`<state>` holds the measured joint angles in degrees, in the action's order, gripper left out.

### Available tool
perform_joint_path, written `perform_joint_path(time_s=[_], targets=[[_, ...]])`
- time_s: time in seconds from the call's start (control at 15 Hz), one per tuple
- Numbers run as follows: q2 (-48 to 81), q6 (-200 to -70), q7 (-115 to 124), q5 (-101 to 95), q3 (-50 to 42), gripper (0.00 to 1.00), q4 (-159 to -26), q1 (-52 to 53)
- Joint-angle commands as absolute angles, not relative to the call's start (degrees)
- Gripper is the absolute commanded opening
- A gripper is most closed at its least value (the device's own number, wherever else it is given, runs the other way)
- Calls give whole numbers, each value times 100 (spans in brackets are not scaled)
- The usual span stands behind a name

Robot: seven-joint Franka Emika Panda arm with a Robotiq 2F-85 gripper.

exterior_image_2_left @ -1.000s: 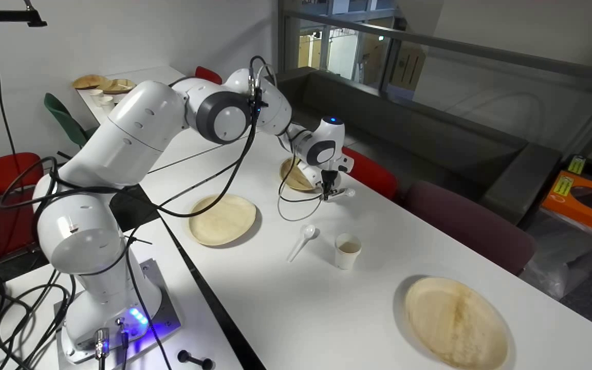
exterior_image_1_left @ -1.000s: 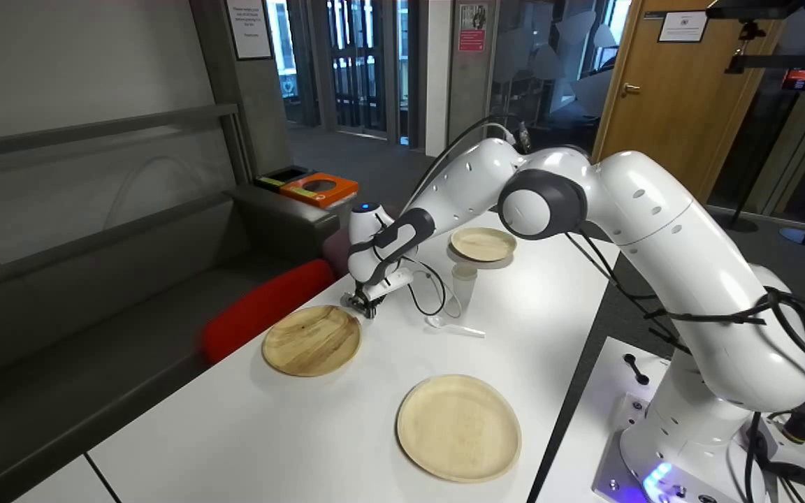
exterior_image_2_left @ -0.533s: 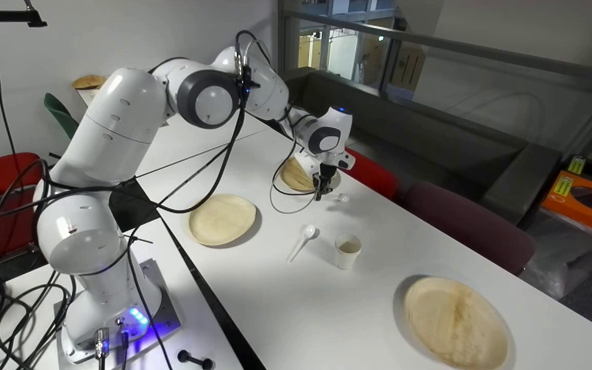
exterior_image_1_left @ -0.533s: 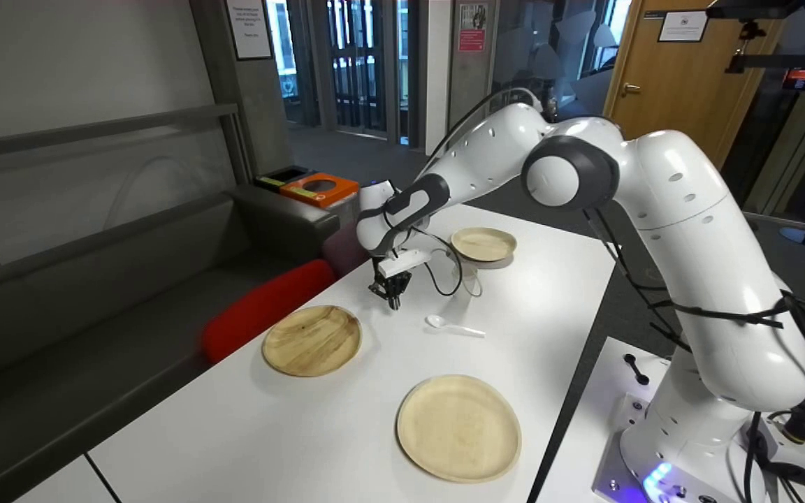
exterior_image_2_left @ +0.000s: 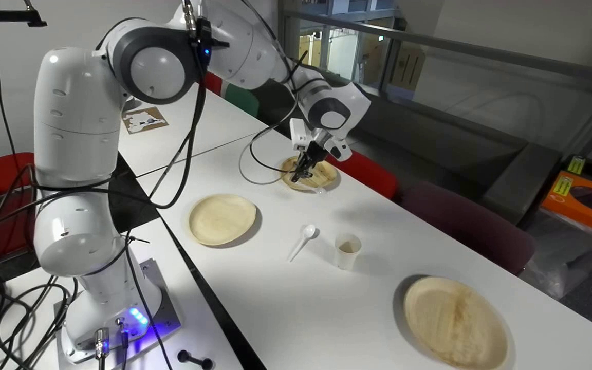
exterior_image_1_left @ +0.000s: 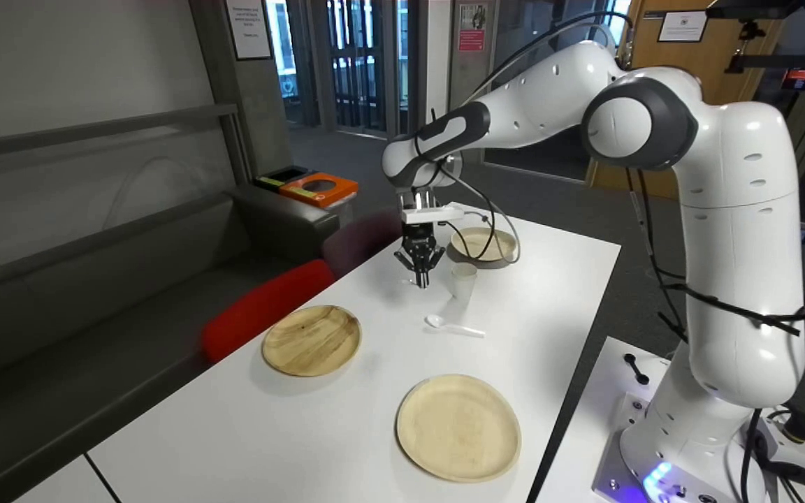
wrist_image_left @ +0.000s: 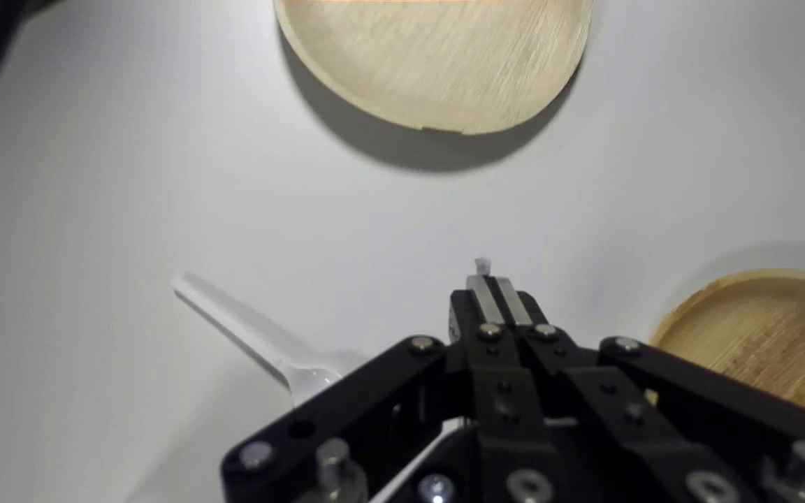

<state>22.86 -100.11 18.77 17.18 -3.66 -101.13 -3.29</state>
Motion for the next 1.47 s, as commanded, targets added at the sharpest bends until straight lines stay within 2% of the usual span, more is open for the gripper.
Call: perform_joint_path(time_s=[0.0, 0.33, 1.13, 1.27, 1.4], targets=[[1857, -9496, 2742, 1816, -552, 0, -10520, -331], [1898, -9016, 3999, 1806, -709, 0, -10677, -236], [1251, -12903, 4165, 4498, -245, 0, -12195, -134], [1267, -13612, 4125, 4985, -151, 0, -12263, -46], [1511, -13738, 4211, 5147, -112, 0, -12037, -12]])
